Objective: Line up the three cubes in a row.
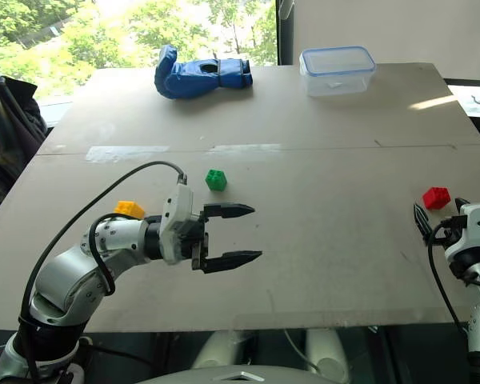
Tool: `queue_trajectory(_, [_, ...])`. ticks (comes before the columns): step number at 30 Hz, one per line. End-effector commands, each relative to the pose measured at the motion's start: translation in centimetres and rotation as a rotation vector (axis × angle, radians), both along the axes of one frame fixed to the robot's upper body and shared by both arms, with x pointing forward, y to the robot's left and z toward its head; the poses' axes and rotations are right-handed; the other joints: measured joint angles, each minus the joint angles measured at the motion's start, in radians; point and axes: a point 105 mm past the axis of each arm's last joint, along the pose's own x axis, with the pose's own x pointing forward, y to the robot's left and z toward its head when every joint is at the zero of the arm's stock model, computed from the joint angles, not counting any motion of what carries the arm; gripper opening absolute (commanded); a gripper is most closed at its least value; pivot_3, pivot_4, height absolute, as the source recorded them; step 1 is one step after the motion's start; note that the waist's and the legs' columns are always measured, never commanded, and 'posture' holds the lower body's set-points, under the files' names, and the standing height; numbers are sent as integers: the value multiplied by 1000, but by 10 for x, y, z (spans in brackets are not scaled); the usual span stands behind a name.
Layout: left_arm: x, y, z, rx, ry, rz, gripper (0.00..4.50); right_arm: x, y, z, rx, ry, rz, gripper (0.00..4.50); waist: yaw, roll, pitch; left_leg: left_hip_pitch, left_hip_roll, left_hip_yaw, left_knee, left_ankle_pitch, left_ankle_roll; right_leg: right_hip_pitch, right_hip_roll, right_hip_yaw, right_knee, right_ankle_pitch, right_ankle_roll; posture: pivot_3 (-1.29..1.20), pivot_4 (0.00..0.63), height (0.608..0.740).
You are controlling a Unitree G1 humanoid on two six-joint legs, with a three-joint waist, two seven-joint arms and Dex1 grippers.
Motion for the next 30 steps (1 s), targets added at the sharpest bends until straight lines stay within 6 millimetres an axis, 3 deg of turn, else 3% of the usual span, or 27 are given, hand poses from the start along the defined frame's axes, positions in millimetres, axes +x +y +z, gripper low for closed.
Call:
queue_trajectory(1, [-11, -7, 14, -2, -47, -63, 4449, 13, -13, 4, 26, 16, -42, 4500, -3, 0, 0, 0, 0, 0, 0, 0, 0, 0, 0, 0, 0, 0, 0, 0, 150, 740])
queue_trajectory(5, [-10, -7, 15, 18, -57, -55, 4449, 21, -29, 2, 87, 15, -120, 4500, -1, 0, 0, 1, 0, 1, 0, 0, 0, 0, 1, 2, 1, 0, 0, 0, 150, 740])
queue_trajectory(13, [-3, -6, 21, 46, -69, 7, 4449, 33, -26, 0, 94, 38, -9, 4500, -1, 0, 0, 0, 0, 2, 0, 1, -1, 0, 1, 3, 1, 0, 0, 0, 150, 740])
queue_trajectory(16, [1, -6, 27, 18, -79, 4, 4500, 37, -22, -2, 82, 42, 15, 3650, -1, 0, 0, 0, 0, 1, 0, 1, -2, 0, 2, 2, 1, 0, 0, 0, 150, 740])
queue_trajectory(21, [7, -6, 28, 34, -100, 4, 4500, 38, -21, -1, 75, 31, 21, 1275, -1, 0, 0, 1, 0, 1, 1, 1, -2, 0, 2, 2, 2, 0, 0, 0, 150, 740])
queue_trajectory(25, [8, -6, 26, 51, -110, 0, 4500, 33, -11, 0, 44, 29, 52, 1277, -1, 0, 0, 1, 0, 1, 1, 1, -2, 0, 2, 2, 2, 0, 0, 0, 150, 740])
queue_trajectory(30, [6, -4, 22, 78, -116, -6, 4500, 16, 42, -7, 4, 53, 159, 1277, 0, 0, 0, 0, 1, 0, 0, 1, -3, -1, 2, 1, 2, 0, 0, 0, 150, 740])
